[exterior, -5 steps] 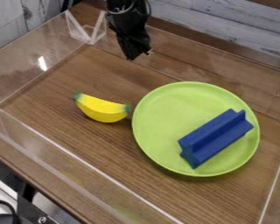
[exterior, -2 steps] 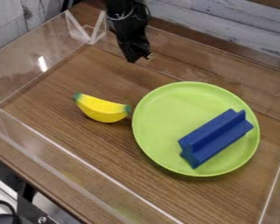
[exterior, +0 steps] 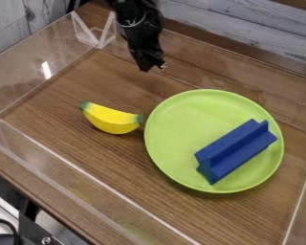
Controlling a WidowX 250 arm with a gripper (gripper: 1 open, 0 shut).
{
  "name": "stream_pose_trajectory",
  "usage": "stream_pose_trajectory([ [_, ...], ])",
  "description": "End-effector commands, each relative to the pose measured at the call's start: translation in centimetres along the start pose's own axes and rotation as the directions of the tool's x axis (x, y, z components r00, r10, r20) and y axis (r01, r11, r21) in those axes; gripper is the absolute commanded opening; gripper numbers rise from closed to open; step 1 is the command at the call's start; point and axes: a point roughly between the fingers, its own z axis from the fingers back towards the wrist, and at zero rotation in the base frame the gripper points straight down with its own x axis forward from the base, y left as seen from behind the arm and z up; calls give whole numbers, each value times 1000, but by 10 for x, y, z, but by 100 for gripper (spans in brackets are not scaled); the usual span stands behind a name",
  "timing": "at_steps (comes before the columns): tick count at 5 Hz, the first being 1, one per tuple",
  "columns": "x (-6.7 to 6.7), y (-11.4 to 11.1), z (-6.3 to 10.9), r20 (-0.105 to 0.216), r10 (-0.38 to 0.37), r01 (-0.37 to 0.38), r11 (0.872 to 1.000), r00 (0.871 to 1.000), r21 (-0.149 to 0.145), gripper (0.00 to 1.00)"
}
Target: Remove the banana from inside the green plate and put it on the table
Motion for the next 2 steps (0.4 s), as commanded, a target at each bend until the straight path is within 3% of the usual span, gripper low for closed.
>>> stream_pose_trajectory([
  [1,10,5,14,59,-17,15,999,998,32,0],
  [2,10,5,12,70,-22,19,999,997,35,0],
])
